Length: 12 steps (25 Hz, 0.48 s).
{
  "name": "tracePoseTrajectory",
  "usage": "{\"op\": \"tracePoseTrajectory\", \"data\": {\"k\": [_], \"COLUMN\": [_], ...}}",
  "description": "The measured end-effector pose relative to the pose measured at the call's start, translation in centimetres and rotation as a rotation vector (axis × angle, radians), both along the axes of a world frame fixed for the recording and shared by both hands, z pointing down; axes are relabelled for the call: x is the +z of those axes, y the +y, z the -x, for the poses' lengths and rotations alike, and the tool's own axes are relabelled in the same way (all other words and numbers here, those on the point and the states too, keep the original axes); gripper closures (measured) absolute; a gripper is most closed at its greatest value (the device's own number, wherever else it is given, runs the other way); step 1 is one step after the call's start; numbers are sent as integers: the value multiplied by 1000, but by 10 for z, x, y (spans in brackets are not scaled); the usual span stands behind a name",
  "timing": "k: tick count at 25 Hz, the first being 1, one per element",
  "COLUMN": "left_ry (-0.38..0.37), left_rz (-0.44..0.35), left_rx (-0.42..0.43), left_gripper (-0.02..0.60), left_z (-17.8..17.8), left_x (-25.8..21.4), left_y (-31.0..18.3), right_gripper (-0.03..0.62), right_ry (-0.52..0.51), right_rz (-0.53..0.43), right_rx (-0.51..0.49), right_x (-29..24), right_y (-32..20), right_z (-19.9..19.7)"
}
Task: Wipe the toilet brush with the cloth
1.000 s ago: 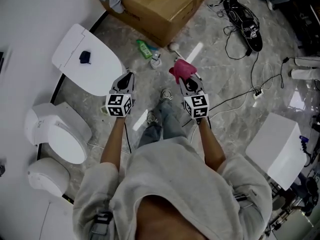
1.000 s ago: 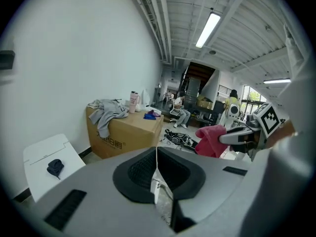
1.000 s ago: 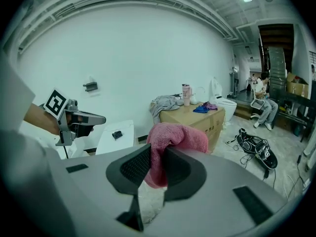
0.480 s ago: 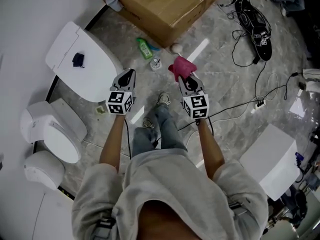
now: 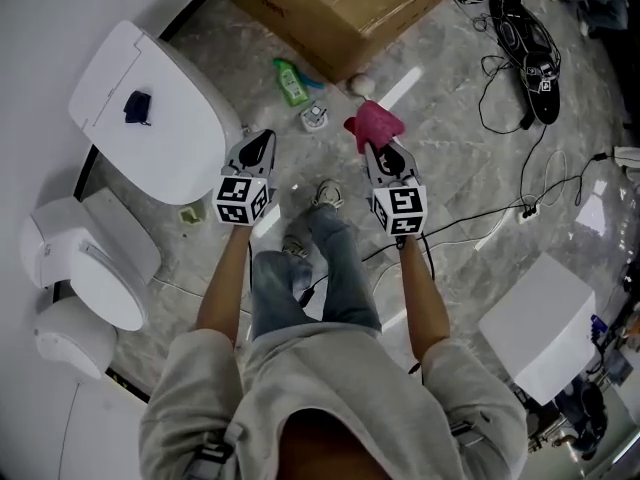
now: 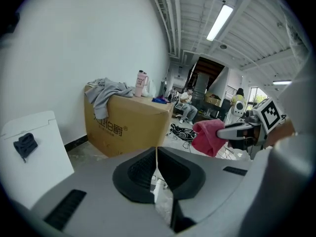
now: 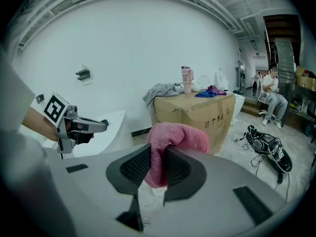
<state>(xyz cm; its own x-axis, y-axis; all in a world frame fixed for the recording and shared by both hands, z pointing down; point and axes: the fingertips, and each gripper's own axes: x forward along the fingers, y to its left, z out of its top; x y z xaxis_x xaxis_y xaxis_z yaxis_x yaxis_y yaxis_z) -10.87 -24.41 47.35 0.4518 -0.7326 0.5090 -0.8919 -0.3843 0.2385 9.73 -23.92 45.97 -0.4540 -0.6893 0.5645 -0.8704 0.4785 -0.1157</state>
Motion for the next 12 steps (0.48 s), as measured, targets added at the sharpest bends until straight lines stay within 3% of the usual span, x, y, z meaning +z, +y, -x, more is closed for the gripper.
{"op": "tracePoseTrajectory", "data": {"k": [12], "left_ry": [4], "left_rz": [-94], "left_rx": [70], "left_gripper": [555], "left_z": [-14], "left_x": [140], "left_y": [8], "right_gripper": [508], "right_ry": [13], "right_rz": [-58], "right_rx": [8], "right_x": [150], "right_y": [11], "right_z": [-4]}}
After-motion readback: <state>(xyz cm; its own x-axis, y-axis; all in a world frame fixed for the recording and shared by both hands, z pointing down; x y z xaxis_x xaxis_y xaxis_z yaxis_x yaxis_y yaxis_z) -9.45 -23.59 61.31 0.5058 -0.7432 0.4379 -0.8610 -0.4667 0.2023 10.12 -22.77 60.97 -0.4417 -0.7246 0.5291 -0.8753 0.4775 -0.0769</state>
